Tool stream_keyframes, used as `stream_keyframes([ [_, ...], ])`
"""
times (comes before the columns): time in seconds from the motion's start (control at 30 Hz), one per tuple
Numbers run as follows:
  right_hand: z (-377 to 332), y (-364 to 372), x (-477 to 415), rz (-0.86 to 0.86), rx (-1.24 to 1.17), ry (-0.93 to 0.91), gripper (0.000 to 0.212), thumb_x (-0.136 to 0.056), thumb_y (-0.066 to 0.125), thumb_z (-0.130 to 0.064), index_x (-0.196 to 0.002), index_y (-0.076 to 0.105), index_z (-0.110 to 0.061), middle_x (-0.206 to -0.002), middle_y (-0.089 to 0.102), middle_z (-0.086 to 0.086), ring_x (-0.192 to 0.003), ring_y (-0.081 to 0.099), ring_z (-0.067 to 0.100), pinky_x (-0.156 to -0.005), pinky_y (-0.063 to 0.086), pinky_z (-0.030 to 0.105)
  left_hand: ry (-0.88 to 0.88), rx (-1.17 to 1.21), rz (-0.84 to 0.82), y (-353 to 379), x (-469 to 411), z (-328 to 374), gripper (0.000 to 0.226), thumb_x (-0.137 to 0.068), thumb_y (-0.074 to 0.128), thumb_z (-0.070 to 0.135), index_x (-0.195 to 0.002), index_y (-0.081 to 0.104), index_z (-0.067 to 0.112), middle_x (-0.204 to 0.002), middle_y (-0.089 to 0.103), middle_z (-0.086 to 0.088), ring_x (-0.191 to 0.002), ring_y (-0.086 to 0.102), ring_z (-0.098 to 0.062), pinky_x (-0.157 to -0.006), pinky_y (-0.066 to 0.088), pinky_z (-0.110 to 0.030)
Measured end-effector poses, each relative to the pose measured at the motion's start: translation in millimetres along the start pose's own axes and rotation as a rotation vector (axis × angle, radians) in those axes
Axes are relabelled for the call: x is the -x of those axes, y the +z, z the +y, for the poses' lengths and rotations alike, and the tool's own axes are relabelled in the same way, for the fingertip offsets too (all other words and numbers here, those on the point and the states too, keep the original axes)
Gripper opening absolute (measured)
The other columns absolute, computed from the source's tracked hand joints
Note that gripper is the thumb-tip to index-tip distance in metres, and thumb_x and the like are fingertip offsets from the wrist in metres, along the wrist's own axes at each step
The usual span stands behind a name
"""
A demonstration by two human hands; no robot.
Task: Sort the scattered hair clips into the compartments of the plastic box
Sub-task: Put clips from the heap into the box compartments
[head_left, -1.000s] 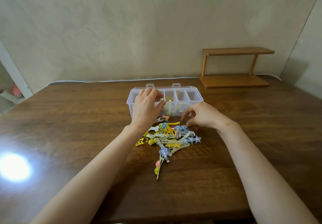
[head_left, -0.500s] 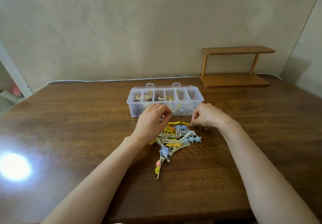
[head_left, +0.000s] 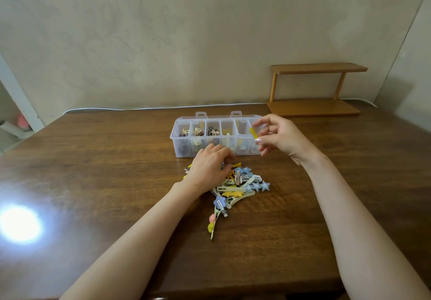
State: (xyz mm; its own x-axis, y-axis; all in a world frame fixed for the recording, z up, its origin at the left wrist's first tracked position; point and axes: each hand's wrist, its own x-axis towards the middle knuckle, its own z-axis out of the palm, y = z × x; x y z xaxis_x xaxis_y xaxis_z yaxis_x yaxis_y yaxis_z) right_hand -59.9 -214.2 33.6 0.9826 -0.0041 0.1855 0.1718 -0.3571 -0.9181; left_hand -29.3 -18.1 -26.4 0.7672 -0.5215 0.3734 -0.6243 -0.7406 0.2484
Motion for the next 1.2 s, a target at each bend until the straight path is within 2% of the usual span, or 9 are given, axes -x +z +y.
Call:
stream_keyframes([
  [0.1,3,-2,-2,0.081,-0.031,-0.057,0.041,-0.084,0.054,0.010,-0.116,0.059,-0.015,-0.088,0.058,0.015,-0.060,0.066,0.018,-0.054,0.054,0.024,0.001,-0.045,-0.040,0,0,3,0.028,-0.089,0.050,0.023,-0.116,0.056,0.025,-0.106,0.058,0.003,-0.101,0.047,-0.018,-0.085,0.041,-0.033],
  [0.27,13,0,-6,0.421,0.278,-0.172,0.023,-0.089,0.058,-0.004,-0.109,0.068,-0.012,-0.090,0.068,0.008,-0.070,0.065,0.013,-0.054,0.052,0.017,0.037,-0.134,-0.145,-3,-1,5,0.040,-0.093,0.038,0.020,-0.131,0.044,0.034,-0.108,0.050,-0.001,-0.102,0.042,-0.021,-0.084,0.036,-0.033],
  [0.37,19,3,-10,0.500,0.340,-0.217,0.027,-0.091,0.056,-0.005,-0.116,0.066,-0.010,-0.105,0.067,0.007,-0.081,0.061,0.012,-0.069,0.055,0.023,0.060,-0.149,-0.162,-4,0,6,0.036,-0.096,0.036,0.022,-0.128,0.046,0.035,-0.109,0.048,-0.001,-0.103,0.041,-0.021,-0.084,0.034,-0.032],
  [0.5,24,8,-15,0.427,0.399,-0.285,0.038,-0.088,0.059,0.001,-0.124,0.060,-0.010,-0.105,0.061,0.005,-0.085,0.053,0.007,-0.074,0.045,0.005,0.068,-0.116,-0.101,-4,1,5,0.024,-0.096,0.042,0.027,-0.118,0.052,0.030,-0.109,0.050,-0.001,-0.102,0.044,-0.020,-0.085,0.038,-0.032],
  [0.67,23,11,-12,0.436,0.394,-0.338,0.035,-0.088,0.057,0.003,-0.119,0.063,-0.012,-0.108,0.061,0.002,-0.078,0.053,0.000,-0.070,0.043,0.001,0.053,-0.055,-0.027,-4,2,3,0.016,-0.091,0.052,0.023,-0.107,0.055,0.022,-0.108,0.056,0.001,-0.101,0.046,-0.020,-0.087,0.040,-0.034],
  [0.8,16,14,-9,0.432,0.362,-0.393,0.028,-0.087,0.057,0.001,-0.109,0.068,-0.013,-0.100,0.065,0.002,-0.080,0.056,0.005,-0.069,0.044,0.005,0.037,0.010,0.041,-4,3,1,0.008,-0.091,0.054,0.019,-0.099,0.056,0.018,-0.103,0.061,0.004,-0.097,0.049,-0.020,-0.088,0.039,-0.035],
  [0.9,16,19,-7,0.350,0.341,-0.382,0.027,-0.087,0.058,0.000,-0.106,0.068,-0.016,-0.094,0.065,-0.002,-0.073,0.057,0.005,-0.064,0.046,0.008,-0.009,0.187,0.139,-7,3,0,0.004,-0.090,0.056,0.014,-0.094,0.058,0.014,-0.090,0.060,0.009,-0.094,0.054,-0.019,-0.087,0.044,-0.041],
  [1.0,16,24,-5,0.268,0.313,-0.349,0.027,-0.087,0.060,-0.001,-0.105,0.069,-0.019,-0.087,0.064,-0.004,-0.069,0.057,0.004,-0.060,0.044,0.008,-0.094,0.427,0.202,-13,4,5,0.006,-0.089,0.058,0.015,-0.095,0.055,0.015,-0.080,0.062,0.011,-0.083,0.062,-0.012,-0.078,0.052,-0.034],
  [1.2,9,33,-1,0.059,0.158,-0.259,0.020,-0.086,0.065,-0.009,-0.097,0.070,-0.025,-0.086,0.068,0.002,-0.068,0.061,0.018,-0.056,0.051,0.019,-0.244,0.873,0.257,-21,6,12,0.014,-0.088,0.059,0.011,-0.099,0.050,0.010,-0.075,0.065,-0.006,-0.065,0.066,-0.017,-0.064,0.057,-0.036],
])
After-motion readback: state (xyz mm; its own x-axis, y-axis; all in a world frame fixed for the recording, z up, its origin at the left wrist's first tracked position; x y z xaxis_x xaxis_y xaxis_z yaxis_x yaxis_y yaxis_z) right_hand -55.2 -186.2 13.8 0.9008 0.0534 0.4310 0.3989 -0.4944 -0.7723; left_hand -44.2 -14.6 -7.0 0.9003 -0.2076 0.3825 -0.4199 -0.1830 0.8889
